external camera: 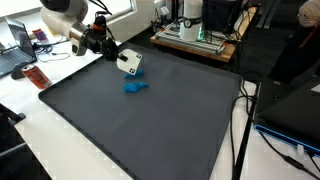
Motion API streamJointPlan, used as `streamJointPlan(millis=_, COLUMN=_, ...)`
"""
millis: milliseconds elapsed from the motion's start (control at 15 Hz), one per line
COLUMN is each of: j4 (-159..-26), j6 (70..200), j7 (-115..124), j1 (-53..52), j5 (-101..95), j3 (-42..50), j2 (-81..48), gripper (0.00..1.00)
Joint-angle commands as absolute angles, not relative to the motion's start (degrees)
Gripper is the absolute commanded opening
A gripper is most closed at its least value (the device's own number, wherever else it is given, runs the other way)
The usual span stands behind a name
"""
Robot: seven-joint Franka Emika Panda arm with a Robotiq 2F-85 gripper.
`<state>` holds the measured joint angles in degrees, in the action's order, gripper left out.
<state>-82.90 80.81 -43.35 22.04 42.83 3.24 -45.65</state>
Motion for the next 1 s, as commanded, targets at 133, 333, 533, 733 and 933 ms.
streamJointPlan(millis=133, j4=-75.4, j6=76.3, j7=-46.1, j1=22.9, j5=38.6, j3=2.1, j2=-50.9, gripper=0.01)
streamJointPlan(millis=333, j4=-72.0, j6=73.6, j7=-47.2, j1=23.2, j5=36.4, j3=1.6, j2=-53.2, gripper=0.01)
streamJointPlan(millis=533, j4=-69.3, j6=72.5, j7=-47.5, j1=23.5, j5=35.0, j3=1.2, j2=-55.4, gripper=0.01)
streamJointPlan(millis=733, j4=-68.4, j6=74.3, j7=-47.9, j1=23.5, j5=34.8, j3=1.0, j2=-56.4, gripper=0.01)
streamJointPlan(millis=933, j4=-69.3, j6=77.2, j7=-47.9, j1=23.5, j5=35.2, j3=1.2, j2=-55.7, gripper=0.01)
